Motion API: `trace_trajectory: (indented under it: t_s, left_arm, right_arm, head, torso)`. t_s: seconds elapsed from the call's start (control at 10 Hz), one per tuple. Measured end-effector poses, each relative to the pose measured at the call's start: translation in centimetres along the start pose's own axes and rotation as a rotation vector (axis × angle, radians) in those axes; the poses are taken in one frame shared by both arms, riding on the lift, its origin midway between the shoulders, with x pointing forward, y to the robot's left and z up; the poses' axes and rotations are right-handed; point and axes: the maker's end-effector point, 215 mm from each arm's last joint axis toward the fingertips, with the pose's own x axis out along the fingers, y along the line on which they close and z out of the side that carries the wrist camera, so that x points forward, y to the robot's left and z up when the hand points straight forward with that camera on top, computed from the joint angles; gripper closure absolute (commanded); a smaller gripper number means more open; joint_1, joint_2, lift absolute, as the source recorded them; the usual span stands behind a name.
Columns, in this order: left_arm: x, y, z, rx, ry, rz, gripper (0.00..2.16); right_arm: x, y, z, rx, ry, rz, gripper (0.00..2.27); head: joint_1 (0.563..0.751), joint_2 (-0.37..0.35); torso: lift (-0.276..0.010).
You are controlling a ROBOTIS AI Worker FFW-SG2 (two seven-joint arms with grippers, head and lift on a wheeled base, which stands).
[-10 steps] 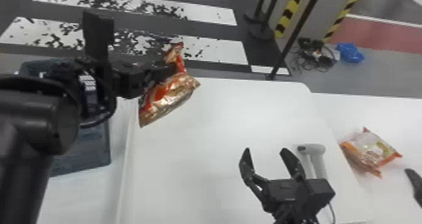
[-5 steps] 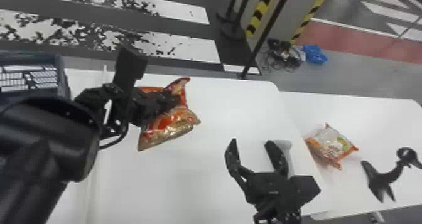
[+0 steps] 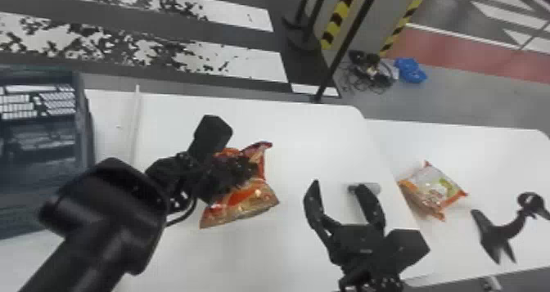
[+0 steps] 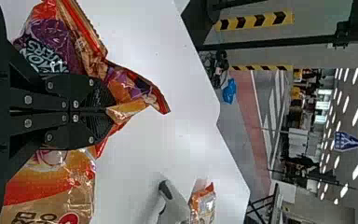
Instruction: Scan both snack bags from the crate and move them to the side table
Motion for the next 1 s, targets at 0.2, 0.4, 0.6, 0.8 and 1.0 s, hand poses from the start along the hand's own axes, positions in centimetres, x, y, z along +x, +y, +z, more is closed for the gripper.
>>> trace_trajectory:
  t_s: [0.2,0.4,0.6,0.8,1.0]
  left_arm:
    - [0.6,-0.9,-1.0,0.004,0.004,-0.016,0.0]
    - [0.5,-0.8,-0.7,0.003,-0.004,-0.012,0.03]
    - [-0.2,-0.4,0.9,-0.007,-0.043,0.0,0.04]
    - [-2.4,0.4,4.2,-0.012,-0.129,0.043,0.04]
    - [-6.5,3.0,7.0,-0.039,-0.233,0.143,0.07]
  right_arm:
    - [0.0,-0.2,-0.2,-0.001,0.004,-0.003,0.07]
    - [0.0,-0.1,-0.3,0.0,0.007,-0.002,0.07]
    - [-0.1,-0.1,-0.4,0.0,0.009,-0.002,0.07]
    - [-0.2,-0.1,-0.5,0.001,0.011,0.0,0.07]
    - [-0.2,0.5,-0.5,0.003,0.01,0.014,0.05]
  head:
    - [0.695,-0.35]
    - [0.695,-0.35]
    - [0.695,-0.35]
    - [0.695,-0.35]
    - [0.695,-0.35]
  torso:
    - [-0.075]
    - [-0.075]
    - [-0.075]
    - [-0.075]
    - [-0.075]
